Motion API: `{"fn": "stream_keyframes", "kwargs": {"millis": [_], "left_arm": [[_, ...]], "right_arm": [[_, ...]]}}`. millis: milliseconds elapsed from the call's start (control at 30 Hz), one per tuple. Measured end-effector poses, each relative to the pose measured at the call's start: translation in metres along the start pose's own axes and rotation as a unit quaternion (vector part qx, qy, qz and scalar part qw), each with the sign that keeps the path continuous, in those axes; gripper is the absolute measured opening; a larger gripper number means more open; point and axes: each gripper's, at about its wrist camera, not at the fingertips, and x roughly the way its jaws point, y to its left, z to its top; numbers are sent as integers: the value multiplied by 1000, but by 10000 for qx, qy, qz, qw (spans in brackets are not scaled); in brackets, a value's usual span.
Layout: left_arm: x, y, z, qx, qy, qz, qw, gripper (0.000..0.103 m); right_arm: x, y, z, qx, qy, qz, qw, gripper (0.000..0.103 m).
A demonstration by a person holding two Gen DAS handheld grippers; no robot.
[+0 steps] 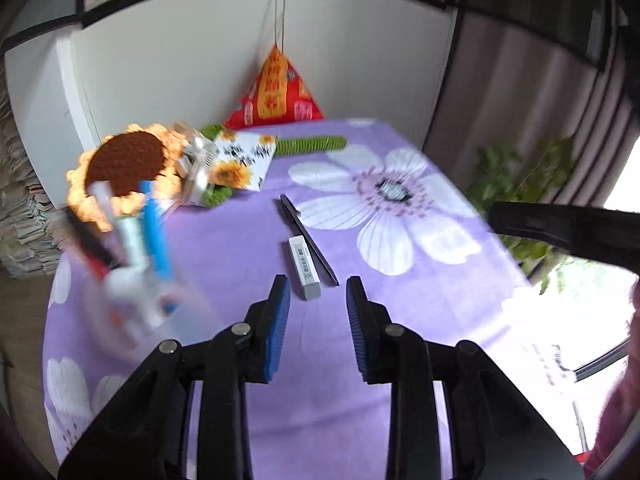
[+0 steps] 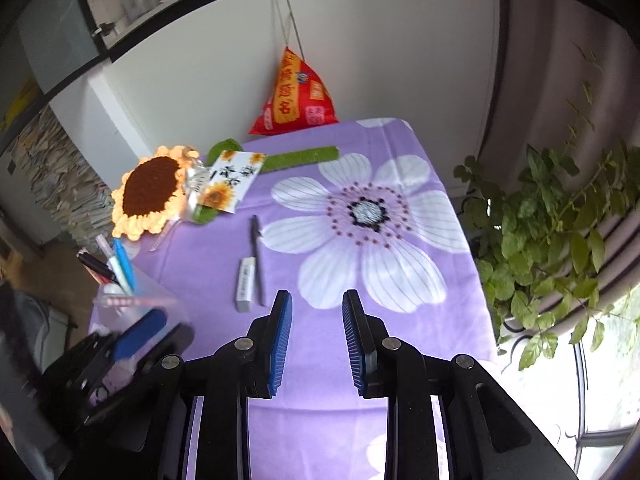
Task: Organize stationery
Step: 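Lower the correction tape into the cup, open the right tool and withdraw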
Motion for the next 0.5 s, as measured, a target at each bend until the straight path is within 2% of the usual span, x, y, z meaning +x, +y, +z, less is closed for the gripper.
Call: {"fn": "stream_keyframes", "kwargs": {"millis": [133, 233, 433, 500], "left_arm": [[47, 0, 4, -84, 465, 260, 9985, 27], [62, 9, 6, -274, 664, 310, 9969, 27], [75, 10, 14, -269, 764, 387, 9960, 25], [78, 8, 15, -229, 799, 448, 9955, 28]], "right_arm": [[6, -23, -5, 142, 94, -1, 9999, 26], [14, -39, -7, 249, 164, 26, 9996, 26], [30, -50, -4, 373, 269, 166, 9988, 26], [34, -49, -4, 354, 300, 229, 9987, 26]]}}
